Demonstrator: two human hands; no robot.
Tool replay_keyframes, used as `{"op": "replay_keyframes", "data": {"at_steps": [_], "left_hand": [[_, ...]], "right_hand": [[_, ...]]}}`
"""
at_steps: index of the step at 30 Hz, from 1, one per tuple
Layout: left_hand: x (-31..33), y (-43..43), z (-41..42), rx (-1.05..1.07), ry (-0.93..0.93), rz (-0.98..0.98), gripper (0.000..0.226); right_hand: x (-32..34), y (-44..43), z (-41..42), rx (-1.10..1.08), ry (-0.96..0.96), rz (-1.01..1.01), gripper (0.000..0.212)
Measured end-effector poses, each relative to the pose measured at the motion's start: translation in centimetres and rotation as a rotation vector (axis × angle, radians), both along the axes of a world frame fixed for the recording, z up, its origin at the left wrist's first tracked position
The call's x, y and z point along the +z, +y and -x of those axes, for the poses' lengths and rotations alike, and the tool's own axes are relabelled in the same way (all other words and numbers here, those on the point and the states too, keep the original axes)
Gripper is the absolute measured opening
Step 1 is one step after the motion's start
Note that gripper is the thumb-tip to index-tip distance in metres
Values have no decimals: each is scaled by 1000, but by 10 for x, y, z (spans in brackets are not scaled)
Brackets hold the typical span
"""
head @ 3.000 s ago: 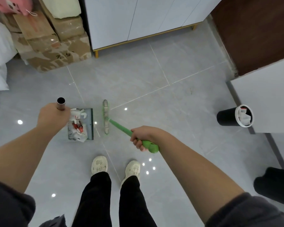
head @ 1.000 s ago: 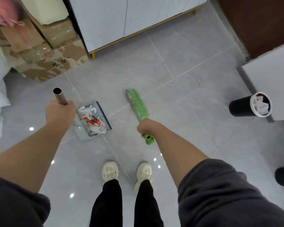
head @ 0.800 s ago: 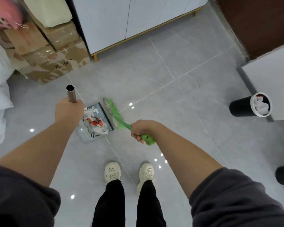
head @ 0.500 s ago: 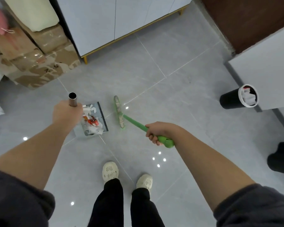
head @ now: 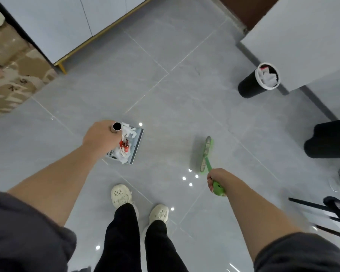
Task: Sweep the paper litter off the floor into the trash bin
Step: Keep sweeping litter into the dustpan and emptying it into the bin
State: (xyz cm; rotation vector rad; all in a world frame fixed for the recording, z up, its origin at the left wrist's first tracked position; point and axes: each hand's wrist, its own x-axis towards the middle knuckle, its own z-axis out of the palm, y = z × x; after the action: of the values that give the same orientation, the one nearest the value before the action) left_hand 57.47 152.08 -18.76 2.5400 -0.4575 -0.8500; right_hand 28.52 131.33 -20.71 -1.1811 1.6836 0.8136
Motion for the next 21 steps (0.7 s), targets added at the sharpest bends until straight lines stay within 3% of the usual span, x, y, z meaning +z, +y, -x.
{"op": "replay_keyframes", "data": {"at_steps": [5,10,14,21], "left_hand": [[-4,-41,55,-135,22,14,24],[-13,-66,93,-232,54,-1,30],[-20,-78,116,-275,68,-5,32],[-30,-83,120,-217,43,-38,32]], "right_hand": [[-7,4,77,-271,100,25,15],[-4,19,118,-376,123,-68,16],[-10,34,119,-302,28,-110,21],[-4,54,58,-428,-204,-280,23]]}}
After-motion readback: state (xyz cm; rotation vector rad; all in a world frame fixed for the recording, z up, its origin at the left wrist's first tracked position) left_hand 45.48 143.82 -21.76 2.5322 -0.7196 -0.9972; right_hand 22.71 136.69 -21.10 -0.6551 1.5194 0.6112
